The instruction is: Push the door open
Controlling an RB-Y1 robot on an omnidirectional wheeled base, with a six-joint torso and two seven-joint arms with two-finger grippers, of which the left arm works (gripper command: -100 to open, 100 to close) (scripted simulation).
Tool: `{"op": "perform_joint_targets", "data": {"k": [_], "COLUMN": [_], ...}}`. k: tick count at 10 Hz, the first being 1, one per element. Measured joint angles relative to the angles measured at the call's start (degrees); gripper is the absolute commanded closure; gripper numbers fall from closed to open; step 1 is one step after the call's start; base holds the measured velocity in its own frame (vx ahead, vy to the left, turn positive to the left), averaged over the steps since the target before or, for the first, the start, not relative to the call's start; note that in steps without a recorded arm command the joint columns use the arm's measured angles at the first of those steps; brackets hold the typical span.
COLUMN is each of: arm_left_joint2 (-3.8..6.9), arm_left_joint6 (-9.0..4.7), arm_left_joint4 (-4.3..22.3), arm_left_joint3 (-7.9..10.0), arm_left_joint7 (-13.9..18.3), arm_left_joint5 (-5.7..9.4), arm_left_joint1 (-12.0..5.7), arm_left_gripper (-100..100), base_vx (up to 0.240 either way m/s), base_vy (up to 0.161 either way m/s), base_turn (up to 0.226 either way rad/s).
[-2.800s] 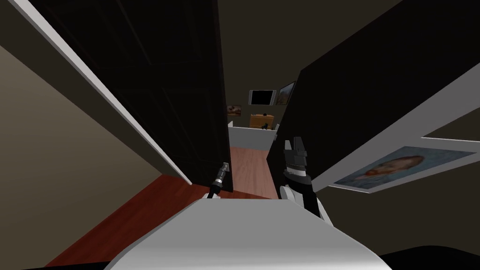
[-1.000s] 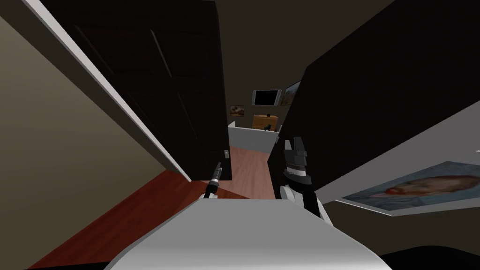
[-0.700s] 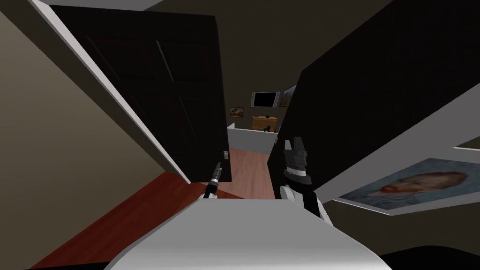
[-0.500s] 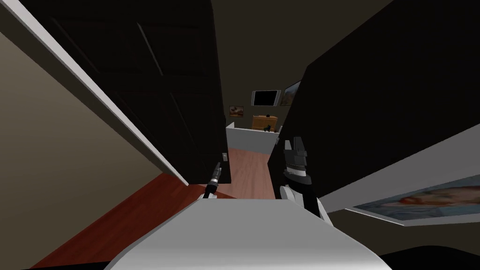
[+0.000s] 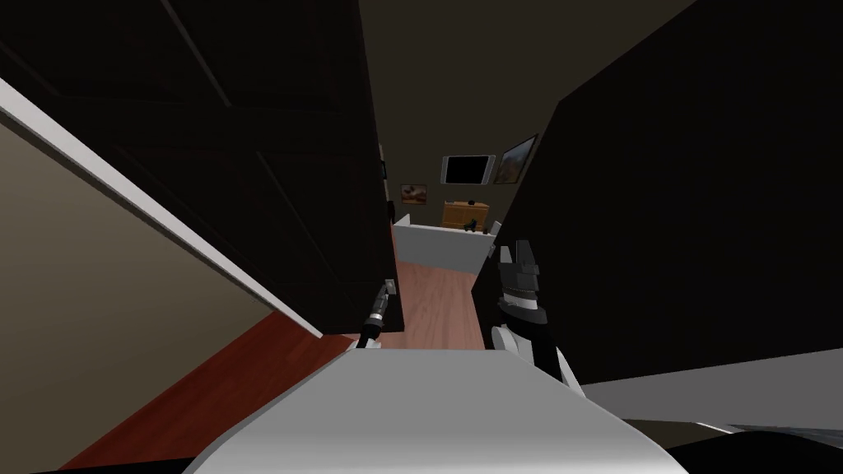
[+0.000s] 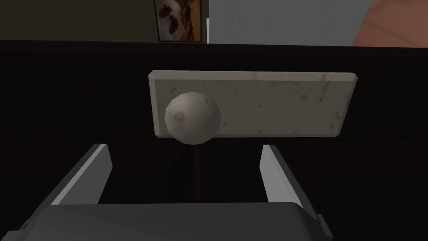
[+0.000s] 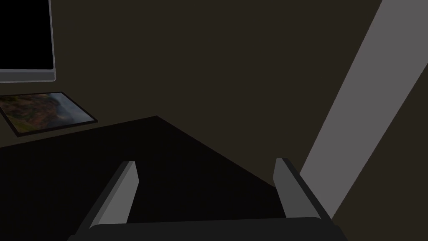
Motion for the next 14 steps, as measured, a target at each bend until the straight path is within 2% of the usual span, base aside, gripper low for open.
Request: {"op": "perform_joint_targets", "data": {"k": [2, 3, 8, 11, 14], "arm_left_joint2": [-0.36, -0.41, -0.38, -0.22, 0.20], "arm_left_joint6": [-0.24, -0.34, -0.11, 0.23, -0.63], "arm_left_joint4": [0.28, 0.25, 0.39, 0.75, 2.24], "arm_left_joint3": [0.22, 0.20, 0.18, 0.72, 2.00], "arm_left_joint7": [-0.12, -0.13, -0.16, -0.39, -0.85], "arm_left_joint5": [0.08, 0.08, 0.05, 0.34, 0.96], "arm_left_joint1": [-0.13, -0.12, -0.07, 0.17, -0.85], "arm_left_gripper": [-100, 100, 100, 100, 100], "base_vx": [0.141, -0.020, -0.014, 0.126, 0.168], "base_vy": [-0.001, -0.004, 0.000, -0.044, -0.040], "base_turn": [-0.006, 0.000, -0.003, 0.042, 0.032]}}
